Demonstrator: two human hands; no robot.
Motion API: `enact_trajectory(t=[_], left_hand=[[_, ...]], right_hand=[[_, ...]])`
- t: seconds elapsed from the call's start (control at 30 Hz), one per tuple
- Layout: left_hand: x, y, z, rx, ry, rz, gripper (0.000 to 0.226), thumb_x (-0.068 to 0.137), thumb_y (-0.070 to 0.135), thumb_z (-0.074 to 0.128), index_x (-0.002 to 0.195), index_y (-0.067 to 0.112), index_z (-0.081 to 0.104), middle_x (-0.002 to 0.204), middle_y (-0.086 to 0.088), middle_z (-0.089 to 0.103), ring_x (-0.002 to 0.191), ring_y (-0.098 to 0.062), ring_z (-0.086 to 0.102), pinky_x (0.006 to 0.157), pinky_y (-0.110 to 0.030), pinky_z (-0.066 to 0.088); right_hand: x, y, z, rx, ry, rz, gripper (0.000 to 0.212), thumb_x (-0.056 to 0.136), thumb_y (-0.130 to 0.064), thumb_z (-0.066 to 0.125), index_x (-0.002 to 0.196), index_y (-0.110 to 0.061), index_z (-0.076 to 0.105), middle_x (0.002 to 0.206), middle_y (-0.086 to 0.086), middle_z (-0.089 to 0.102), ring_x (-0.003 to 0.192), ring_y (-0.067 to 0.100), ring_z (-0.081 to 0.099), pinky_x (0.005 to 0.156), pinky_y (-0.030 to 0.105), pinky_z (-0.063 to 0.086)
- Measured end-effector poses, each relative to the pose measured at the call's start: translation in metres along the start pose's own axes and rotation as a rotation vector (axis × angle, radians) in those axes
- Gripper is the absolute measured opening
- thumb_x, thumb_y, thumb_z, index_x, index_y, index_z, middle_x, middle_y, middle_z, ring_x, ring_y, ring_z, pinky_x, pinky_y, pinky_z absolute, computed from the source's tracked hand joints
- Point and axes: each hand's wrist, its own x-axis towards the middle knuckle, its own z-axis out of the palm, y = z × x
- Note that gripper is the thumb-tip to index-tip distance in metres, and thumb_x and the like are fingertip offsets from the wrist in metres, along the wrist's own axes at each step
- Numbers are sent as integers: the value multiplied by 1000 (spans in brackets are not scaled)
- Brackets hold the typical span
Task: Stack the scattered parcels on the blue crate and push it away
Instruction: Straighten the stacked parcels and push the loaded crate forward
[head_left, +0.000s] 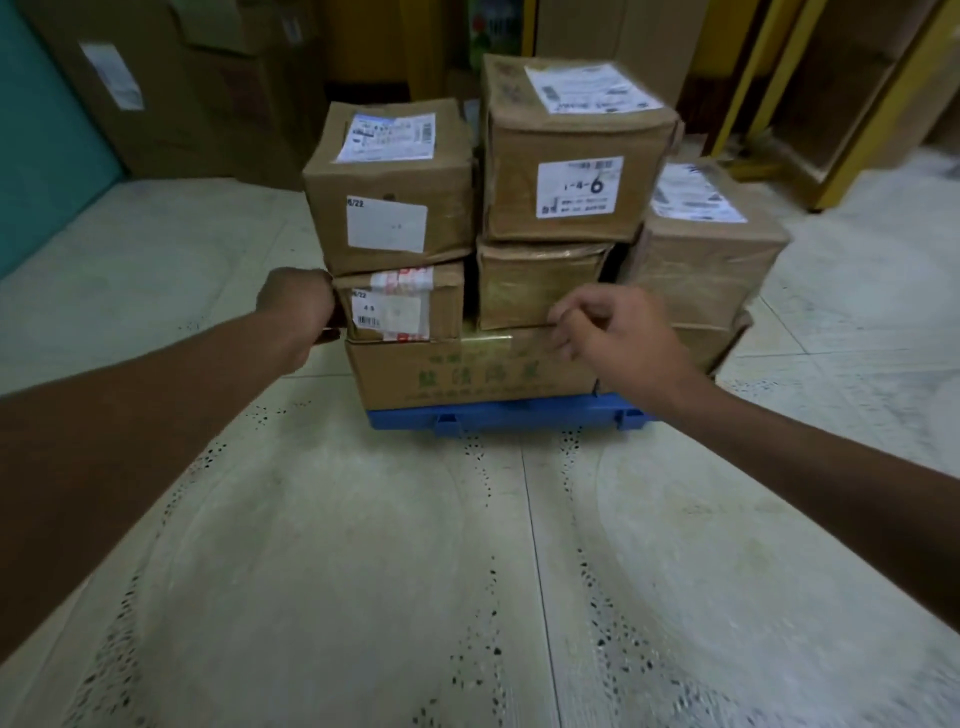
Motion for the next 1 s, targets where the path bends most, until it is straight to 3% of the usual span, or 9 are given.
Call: enact_trajectory(t=[0.1,0.23,0.33,0.43,0.5,0.6,0.7,0.83,1.0], left_hand=[[-23,-23,-2,297,1,-81,28,92,15,46,99,-5,65,84,-20,67,64,-27,62,51,-27,54],[-83,-36,11,596,-377,-274,29,94,17,40,85,-2,59,72,-18,62,60,-26,61,54,-29,50],[-123,-20,35,446,-550,-137,26,95,10,40,73,6,54,67,-12,61,58,-22,60,59,-27,53],[-142,5,57,88,-314,218,29,92,1,44,105,9,68,109,-11,68,96,-22,65,89,-36,55],[-150,18,62,-69,-185,303,40,93,0,42,127,11,60,121,-4,65,96,-14,63,78,-19,54],[-155,19,62,-101,-129,341,49,92,-3,39,136,13,53,124,2,61,93,-1,58,59,3,40],[-160,15,66,-72,-123,346,53,93,-3,39,143,14,45,136,3,54,121,-9,51,88,-10,38],[-158,15,75,-6,-155,412,46,89,-5,39,113,29,60,92,22,52,99,-6,50,73,-14,42],[-157,22,86,53,-76,404,40,85,-3,42,71,35,42,73,18,47,70,-4,49,69,-26,49]], right_hand=[[-16,6,0,1,119,78,16,92,-17,56,100,-17,70,85,-3,72,81,13,68,74,28,55],[-25,-5,2,4,219,184,34,94,-16,53,127,-10,58,106,-2,68,90,9,61,72,11,45],[-29,-23,0,17,229,229,43,94,-13,51,137,-6,49,108,-4,61,96,4,53,70,-2,37],[-31,-36,-2,30,216,257,39,95,-11,49,132,1,50,120,8,64,104,21,60,87,31,49],[-32,-40,-3,56,198,290,34,95,-10,48,125,6,50,124,21,61,113,33,58,96,45,45],[-30,-40,-5,80,160,290,37,95,-10,48,129,2,49,127,15,61,111,27,59,94,35,47],[-25,-37,-5,120,144,289,46,95,-14,49,139,-4,43,134,7,56,120,20,54,91,26,41],[-19,-33,-4,174,136,312,50,96,-18,50,144,-8,38,135,2,54,127,19,50,93,25,41],[-19,-31,2,254,174,306,52,93,-15,53,143,-8,41,133,3,56,120,12,52,95,24,43]])
